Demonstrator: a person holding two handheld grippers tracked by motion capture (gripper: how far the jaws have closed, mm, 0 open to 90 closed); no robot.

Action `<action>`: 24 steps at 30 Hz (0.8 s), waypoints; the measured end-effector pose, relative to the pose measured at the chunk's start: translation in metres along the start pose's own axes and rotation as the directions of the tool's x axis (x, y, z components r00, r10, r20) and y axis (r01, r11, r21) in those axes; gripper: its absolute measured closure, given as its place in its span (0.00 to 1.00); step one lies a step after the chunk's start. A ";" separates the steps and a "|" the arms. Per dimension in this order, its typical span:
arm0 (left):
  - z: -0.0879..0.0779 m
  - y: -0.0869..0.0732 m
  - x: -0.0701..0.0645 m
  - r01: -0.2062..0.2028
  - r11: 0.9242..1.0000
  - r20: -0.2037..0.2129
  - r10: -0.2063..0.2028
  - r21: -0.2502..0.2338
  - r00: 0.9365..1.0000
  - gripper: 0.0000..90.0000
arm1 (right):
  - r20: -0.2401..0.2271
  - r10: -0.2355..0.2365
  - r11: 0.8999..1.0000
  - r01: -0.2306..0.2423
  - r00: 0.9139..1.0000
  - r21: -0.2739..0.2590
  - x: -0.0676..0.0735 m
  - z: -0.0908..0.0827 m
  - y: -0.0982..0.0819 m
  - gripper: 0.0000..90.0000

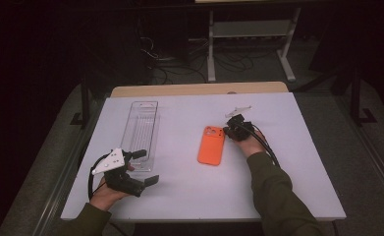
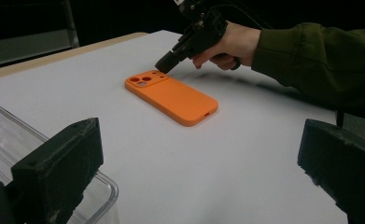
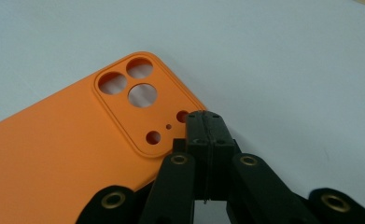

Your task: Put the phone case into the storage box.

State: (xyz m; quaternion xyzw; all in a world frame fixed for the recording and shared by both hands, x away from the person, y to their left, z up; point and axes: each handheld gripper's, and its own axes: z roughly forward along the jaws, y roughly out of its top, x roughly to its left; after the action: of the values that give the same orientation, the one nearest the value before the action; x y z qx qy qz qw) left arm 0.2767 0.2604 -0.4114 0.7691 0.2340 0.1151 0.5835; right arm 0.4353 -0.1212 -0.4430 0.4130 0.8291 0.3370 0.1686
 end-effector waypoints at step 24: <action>0.000 0.000 -0.001 0.002 1.000 0.006 -0.002 -0.004 1.000 0.00 | -0.060 -0.048 0.999 0.048 0.997 -0.007 0.028 0.025 0.027 0.98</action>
State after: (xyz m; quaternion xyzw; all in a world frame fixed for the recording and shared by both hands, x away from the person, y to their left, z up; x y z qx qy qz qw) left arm 0.2761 0.2601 -0.4109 0.7679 0.2328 0.1129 0.5860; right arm 0.4483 -0.0762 -0.4420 0.3823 0.8425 0.3474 0.1529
